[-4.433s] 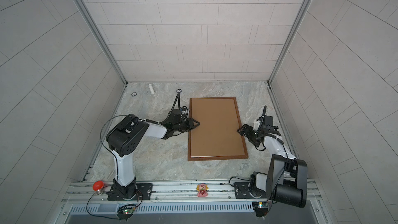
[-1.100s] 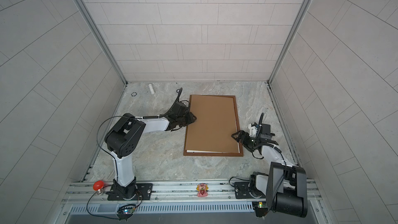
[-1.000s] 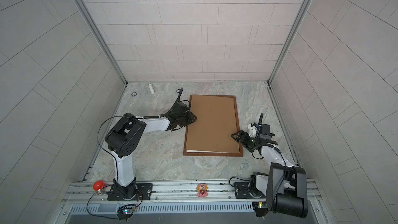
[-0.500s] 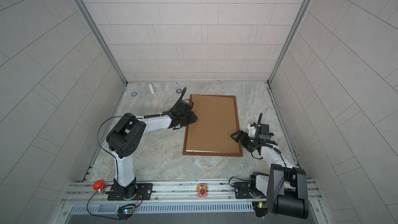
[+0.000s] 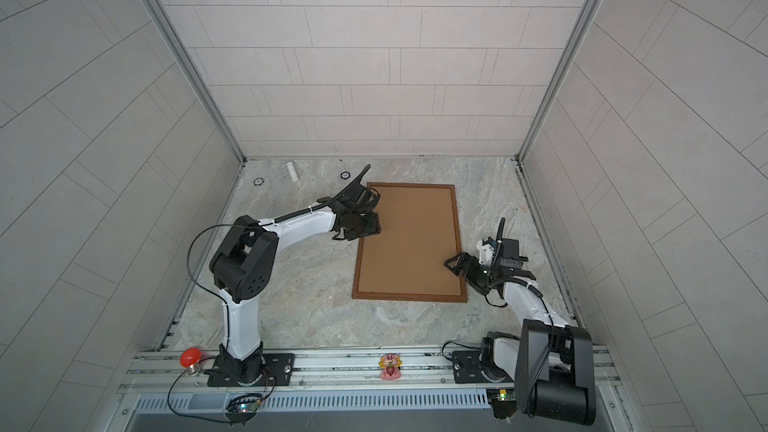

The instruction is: Put the photo into the frame

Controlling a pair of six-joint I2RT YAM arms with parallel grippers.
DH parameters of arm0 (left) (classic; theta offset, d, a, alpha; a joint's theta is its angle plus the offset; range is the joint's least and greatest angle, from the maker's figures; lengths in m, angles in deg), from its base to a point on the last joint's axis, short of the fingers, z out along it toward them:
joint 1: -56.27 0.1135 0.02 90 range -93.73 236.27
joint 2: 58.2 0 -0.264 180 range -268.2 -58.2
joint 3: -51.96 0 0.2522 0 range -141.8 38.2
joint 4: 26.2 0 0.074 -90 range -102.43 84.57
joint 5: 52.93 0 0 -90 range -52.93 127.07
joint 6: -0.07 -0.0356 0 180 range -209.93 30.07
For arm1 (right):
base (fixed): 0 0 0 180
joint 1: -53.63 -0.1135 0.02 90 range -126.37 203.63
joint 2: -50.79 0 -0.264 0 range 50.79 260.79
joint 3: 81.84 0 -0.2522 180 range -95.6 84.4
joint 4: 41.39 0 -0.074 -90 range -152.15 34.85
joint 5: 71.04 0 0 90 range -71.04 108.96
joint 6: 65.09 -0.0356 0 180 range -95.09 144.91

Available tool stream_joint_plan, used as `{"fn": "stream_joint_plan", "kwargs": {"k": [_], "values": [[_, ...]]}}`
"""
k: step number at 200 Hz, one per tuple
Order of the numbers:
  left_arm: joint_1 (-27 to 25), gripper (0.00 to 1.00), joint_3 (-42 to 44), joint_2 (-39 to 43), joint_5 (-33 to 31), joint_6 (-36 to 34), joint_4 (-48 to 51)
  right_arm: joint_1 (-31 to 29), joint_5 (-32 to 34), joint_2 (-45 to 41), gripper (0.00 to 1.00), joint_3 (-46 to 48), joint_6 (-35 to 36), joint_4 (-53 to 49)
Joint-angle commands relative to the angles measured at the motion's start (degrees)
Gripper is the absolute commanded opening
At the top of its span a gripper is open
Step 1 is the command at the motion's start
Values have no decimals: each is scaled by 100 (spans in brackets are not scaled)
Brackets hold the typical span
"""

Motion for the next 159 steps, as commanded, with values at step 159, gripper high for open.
{"fn": "stream_joint_plan", "kwargs": {"k": [159], "values": [[658, 71, 1941, 1027, 1636, -975, -943, -63, 1072, 540, 91, -813, 500, -406]]}}
